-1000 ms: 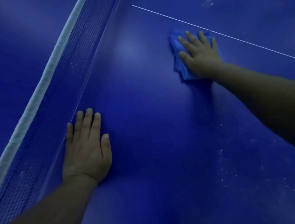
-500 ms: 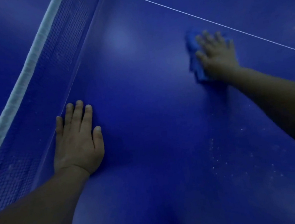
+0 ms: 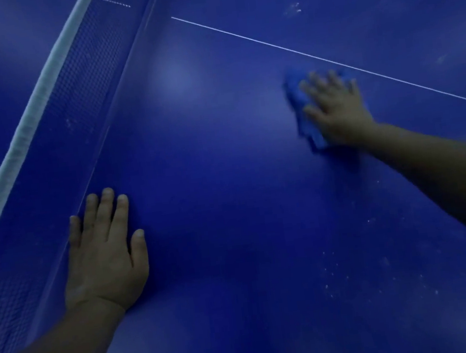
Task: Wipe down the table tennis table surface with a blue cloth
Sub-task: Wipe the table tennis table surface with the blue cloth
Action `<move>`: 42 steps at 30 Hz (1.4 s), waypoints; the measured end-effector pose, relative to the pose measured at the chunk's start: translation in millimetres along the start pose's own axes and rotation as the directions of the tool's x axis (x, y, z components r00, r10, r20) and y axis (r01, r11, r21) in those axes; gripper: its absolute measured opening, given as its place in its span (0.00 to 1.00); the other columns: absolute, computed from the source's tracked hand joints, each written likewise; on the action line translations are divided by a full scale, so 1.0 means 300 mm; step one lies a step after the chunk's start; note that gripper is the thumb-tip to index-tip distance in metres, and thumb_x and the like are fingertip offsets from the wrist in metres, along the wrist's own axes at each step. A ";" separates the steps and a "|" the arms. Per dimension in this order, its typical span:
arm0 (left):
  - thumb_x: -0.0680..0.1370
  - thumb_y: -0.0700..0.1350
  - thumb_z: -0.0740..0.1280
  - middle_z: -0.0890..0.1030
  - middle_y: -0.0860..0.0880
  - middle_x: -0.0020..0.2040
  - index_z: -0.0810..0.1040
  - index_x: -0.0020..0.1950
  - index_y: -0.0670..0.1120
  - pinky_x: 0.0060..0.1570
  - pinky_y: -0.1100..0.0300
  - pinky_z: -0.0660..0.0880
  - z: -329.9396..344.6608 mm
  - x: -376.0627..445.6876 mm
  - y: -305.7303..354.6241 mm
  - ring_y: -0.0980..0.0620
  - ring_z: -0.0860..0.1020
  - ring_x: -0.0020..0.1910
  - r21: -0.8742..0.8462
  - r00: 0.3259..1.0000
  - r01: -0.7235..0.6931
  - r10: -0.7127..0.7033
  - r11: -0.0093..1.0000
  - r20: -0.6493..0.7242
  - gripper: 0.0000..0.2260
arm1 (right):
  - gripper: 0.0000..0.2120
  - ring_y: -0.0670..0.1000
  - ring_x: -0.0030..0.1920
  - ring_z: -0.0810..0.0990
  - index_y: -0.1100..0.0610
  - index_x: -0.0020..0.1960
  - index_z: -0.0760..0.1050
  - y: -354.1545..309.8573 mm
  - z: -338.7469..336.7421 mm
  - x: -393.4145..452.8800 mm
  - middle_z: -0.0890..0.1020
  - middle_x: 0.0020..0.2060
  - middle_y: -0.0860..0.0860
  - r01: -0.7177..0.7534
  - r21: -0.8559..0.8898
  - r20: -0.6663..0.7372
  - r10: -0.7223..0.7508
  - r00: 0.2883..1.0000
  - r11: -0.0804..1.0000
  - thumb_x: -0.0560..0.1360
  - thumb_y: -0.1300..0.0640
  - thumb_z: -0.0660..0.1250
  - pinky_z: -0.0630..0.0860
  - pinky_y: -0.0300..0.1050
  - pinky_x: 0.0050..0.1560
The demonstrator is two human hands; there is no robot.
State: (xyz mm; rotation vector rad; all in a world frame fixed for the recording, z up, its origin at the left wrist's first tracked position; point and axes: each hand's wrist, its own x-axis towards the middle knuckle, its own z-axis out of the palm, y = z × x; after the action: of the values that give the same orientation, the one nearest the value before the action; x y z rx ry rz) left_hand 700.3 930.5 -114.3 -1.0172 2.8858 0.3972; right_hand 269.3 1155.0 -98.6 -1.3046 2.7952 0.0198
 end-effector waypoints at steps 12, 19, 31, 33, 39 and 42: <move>0.80 0.56 0.47 0.55 0.44 0.82 0.59 0.80 0.41 0.78 0.54 0.35 0.010 0.002 -0.003 0.47 0.47 0.81 0.022 1.000 0.013 -0.013 1.000 0.023 0.31 | 0.28 0.61 0.78 0.60 0.44 0.77 0.66 -0.424 0.062 -0.149 0.66 0.77 0.49 0.401 0.032 -0.029 -0.400 0.916 0.915 0.80 0.38 0.51 0.52 0.71 0.74; 0.80 0.55 0.46 0.55 0.44 0.82 0.59 0.80 0.41 0.77 0.54 0.35 0.007 0.002 0.001 0.47 0.48 0.81 0.022 1.000 0.016 -0.017 1.000 0.010 0.31 | 0.29 0.59 0.81 0.44 0.43 0.81 0.50 -0.091 -0.018 0.122 0.50 0.82 0.47 -0.753 0.209 0.091 0.754 0.651 0.624 0.82 0.39 0.45 0.42 0.72 0.74; 0.80 0.54 0.49 0.58 0.41 0.81 0.61 0.79 0.39 0.75 0.58 0.32 0.011 0.012 -0.007 0.42 0.52 0.80 0.021 1.000 0.016 -0.016 1.000 0.013 0.30 | 0.28 0.58 0.80 0.53 0.43 0.80 0.56 -0.020 0.031 -0.026 0.57 0.80 0.47 -0.331 0.021 0.023 0.330 0.944 0.944 0.81 0.37 0.49 0.48 0.71 0.75; 0.80 0.54 0.48 0.58 0.41 0.81 0.61 0.79 0.40 0.75 0.58 0.32 0.009 0.013 -0.005 0.42 0.52 0.81 0.031 1.000 0.016 -0.016 0.999 0.004 0.30 | 0.28 0.58 0.81 0.48 0.42 0.81 0.52 0.188 -0.005 -0.046 0.52 0.81 0.46 -0.597 0.064 0.088 0.591 0.802 0.800 0.83 0.38 0.49 0.45 0.71 0.75; 0.80 0.55 0.47 0.57 0.41 0.81 0.60 0.79 0.39 0.75 0.58 0.32 0.001 0.009 -0.002 0.42 0.51 0.81 0.038 1.000 0.003 -0.004 0.999 0.005 0.31 | 0.29 0.62 0.79 0.53 0.45 0.80 0.58 0.008 0.031 -0.227 0.59 0.80 0.50 -0.362 0.062 0.037 0.361 0.932 0.930 0.80 0.39 0.49 0.50 0.75 0.73; 0.80 0.56 0.46 0.57 0.42 0.81 0.60 0.80 0.40 0.76 0.56 0.34 0.000 0.008 0.002 0.43 0.50 0.81 0.045 1.000 0.009 -0.009 0.999 0.014 0.32 | 0.27 0.65 0.78 0.58 0.46 0.78 0.62 -0.267 0.064 -0.495 0.65 0.78 0.52 0.246 0.035 -0.018 -0.245 0.969 0.969 0.81 0.40 0.53 0.54 0.77 0.71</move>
State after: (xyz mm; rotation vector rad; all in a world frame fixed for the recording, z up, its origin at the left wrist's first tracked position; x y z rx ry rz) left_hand 697.9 929.6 -114.6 -1.0158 2.8623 0.3358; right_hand 426.8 1217.8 -108.3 -1.6369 2.6092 -0.0517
